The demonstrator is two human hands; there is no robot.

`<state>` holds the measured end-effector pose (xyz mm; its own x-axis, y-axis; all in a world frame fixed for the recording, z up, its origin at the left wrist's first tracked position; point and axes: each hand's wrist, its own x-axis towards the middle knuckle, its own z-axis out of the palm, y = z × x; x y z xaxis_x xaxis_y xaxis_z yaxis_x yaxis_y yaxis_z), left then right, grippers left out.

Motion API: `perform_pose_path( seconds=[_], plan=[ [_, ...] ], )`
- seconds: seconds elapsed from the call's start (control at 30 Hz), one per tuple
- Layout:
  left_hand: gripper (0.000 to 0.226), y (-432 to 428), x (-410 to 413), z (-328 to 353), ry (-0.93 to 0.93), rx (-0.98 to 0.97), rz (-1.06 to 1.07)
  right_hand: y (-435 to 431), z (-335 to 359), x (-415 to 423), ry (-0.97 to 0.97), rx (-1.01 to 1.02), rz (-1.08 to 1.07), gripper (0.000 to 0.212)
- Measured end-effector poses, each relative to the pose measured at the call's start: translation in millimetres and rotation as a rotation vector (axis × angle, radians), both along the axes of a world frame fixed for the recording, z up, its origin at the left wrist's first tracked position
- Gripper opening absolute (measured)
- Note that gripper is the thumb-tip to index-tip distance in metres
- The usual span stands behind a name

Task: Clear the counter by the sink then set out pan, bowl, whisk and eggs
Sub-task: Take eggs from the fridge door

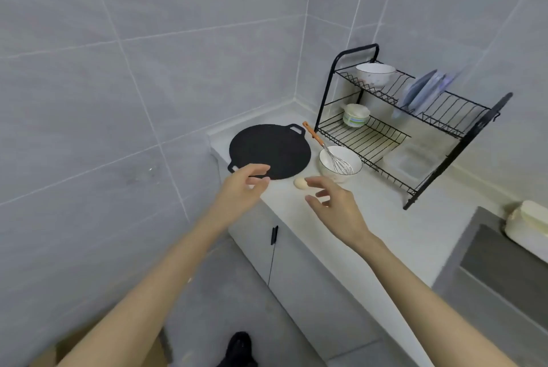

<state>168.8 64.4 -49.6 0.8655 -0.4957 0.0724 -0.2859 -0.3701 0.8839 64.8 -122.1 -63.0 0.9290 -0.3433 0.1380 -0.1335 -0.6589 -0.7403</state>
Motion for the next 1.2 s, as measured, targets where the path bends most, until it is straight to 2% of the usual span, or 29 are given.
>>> perform_pose_path(
  seconds=[0.27,0.77,0.97,1.2],
  plan=[
    [0.03,80,-137,21,0.008,0.024,0.298,69,14,-77,-0.018,0.043,0.299,0.033],
    [0.031,274,-377,55,-0.082,0.08,0.878,276,29,-197,-0.042,-0.009,0.936,0.035],
    [0.028,337,-482,47,-0.065,0.059,1.052,358,22,-269,-0.028,0.015,1.114,0.033],
    [0.026,399,-635,31,-0.017,0.029,1.193,451,11,-395,0.0,0.047,1.296,0.033]
  ],
)
